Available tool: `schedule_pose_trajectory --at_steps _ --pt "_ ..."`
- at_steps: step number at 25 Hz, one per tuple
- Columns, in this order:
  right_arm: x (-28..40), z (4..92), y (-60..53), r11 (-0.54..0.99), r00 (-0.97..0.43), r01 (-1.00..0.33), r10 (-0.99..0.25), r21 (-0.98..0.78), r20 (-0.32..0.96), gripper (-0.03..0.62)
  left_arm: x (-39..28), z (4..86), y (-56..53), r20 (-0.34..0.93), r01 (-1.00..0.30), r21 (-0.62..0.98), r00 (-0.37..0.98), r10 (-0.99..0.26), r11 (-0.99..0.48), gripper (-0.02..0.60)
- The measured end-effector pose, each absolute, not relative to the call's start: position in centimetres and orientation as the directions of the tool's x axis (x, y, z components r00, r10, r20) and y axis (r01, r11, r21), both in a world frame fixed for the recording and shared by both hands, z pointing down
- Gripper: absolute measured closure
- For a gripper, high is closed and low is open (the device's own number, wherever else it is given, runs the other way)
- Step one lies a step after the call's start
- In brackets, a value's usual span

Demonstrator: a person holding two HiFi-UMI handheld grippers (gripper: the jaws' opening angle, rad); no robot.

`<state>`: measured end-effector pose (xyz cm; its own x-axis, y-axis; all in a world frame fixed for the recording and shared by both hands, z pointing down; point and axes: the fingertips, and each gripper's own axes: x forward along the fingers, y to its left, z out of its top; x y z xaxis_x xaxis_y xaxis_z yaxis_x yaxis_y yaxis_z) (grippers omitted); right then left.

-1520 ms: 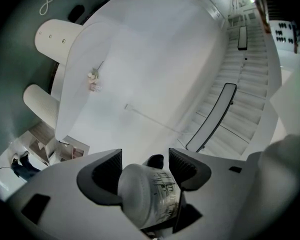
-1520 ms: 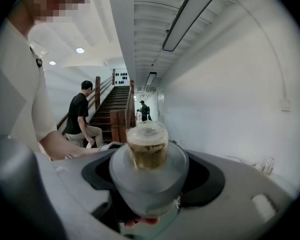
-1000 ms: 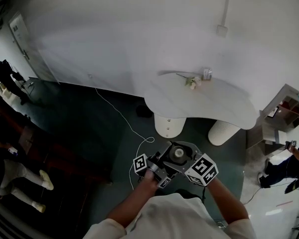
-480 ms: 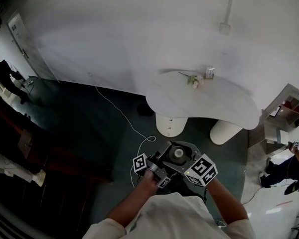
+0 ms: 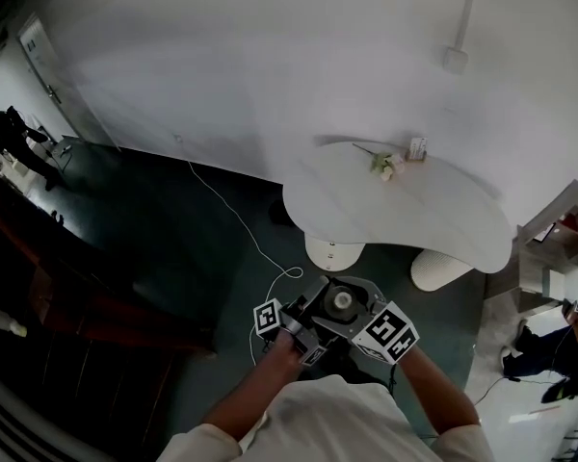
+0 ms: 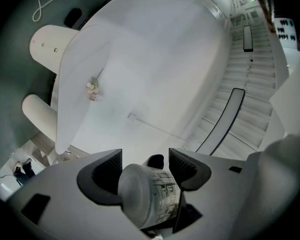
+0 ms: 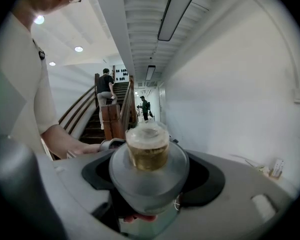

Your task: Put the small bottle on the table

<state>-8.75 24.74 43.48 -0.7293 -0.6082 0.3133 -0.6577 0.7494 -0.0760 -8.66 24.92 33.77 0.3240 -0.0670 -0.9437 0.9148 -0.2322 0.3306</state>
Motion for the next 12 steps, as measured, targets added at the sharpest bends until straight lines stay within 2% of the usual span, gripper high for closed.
schedule_pose_trajectory --at_steps 12 --pt "-3.0 43.7 16.7 0.818 -0.794 -0.568 -0.518 -0.087 0.318 0.241 -2.5 33.9 16.8 -0.931 0.878 0.363 0.353 -0.09 -0.313 0.302"
